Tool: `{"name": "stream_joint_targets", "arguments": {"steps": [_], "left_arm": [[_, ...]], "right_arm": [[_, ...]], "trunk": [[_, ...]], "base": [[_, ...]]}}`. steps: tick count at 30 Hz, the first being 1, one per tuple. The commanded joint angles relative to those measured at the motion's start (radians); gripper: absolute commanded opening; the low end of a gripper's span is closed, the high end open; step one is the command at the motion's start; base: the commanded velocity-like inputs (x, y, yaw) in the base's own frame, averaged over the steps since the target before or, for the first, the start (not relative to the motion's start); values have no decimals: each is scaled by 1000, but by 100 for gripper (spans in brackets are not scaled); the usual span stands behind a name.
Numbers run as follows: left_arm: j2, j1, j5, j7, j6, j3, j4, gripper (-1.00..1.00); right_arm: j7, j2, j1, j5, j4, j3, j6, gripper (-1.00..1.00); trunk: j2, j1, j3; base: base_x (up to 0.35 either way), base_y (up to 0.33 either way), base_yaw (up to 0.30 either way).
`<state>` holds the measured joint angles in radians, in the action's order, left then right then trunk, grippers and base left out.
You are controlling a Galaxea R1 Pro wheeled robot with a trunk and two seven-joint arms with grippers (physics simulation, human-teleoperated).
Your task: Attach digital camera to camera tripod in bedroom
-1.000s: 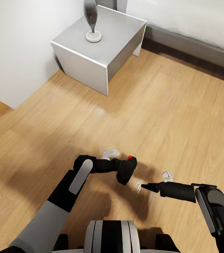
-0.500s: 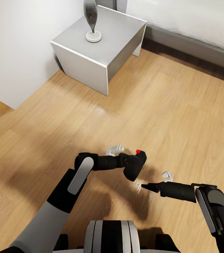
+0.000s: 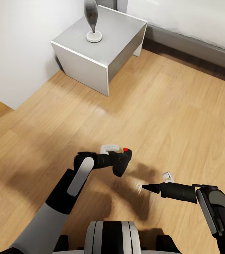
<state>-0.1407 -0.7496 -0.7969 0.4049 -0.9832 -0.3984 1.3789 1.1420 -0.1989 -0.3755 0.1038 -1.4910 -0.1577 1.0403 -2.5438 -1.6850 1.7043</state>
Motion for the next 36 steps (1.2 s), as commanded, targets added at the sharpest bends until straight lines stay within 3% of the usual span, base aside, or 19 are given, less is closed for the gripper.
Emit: {"name": "stream_joint_targets", "arguments": {"steps": [1,3,4,6,9,10,11,16,17,21,36], "left_arm": [[0,-1,-9,17,-1,-8,2,-100],[0,-1,-7,24,0,-40,5,-100],[0,-1,-4,37,0,-95,8,-100],[0,-1,-2,59,-3,-135,20,-100],[1,-1,-2,101,-4,-168,45,-100],[2,-1,-2,133,-3,-181,57,-100],[-2,-1,-11,239,6,-200,77,-100],[-4,-1,-18,286,52,-208,81,-100],[-5,-1,-20,297,88,-223,82,-100],[-4,-1,-21,304,110,-249,84,-100],[2,-1,-25,303,123,-260,115,-100]], "right_arm": [[-1,0,0,5,0,0,7,100],[-1,1,0,3,0,0,7,100],[-2,1,0,2,0,0,7,100],[-2,1,0,1,0,0,7,100],[-2,2,0,0,0,0,7,100],[-2,2,0,-1,0,1,7,100],[-2,3,0,-2,0,1,7,100],[-2,3,0,-2,0,0,7,100],[-2,3,0,-3,0,0,7,100],[-2,3,0,-3,0,0,7,100],[-2,-1,0,2,-2,0,7,100]], "trunk": [[0,0,1],[0,0,1],[0,0,1],[0,0,1],[0,0,1],[0,0,1],[0,0,1],[0,0,1],[0,0,1],[0,0,1],[3,7,-57]], "base": [[0,0,0],[0,0,0],[0,0,0],[0,0,0],[0,0,0],[0,0,0],[0,0,0],[0,0,0],[0,0,0],[0,0,0],[0,0,0]]}}
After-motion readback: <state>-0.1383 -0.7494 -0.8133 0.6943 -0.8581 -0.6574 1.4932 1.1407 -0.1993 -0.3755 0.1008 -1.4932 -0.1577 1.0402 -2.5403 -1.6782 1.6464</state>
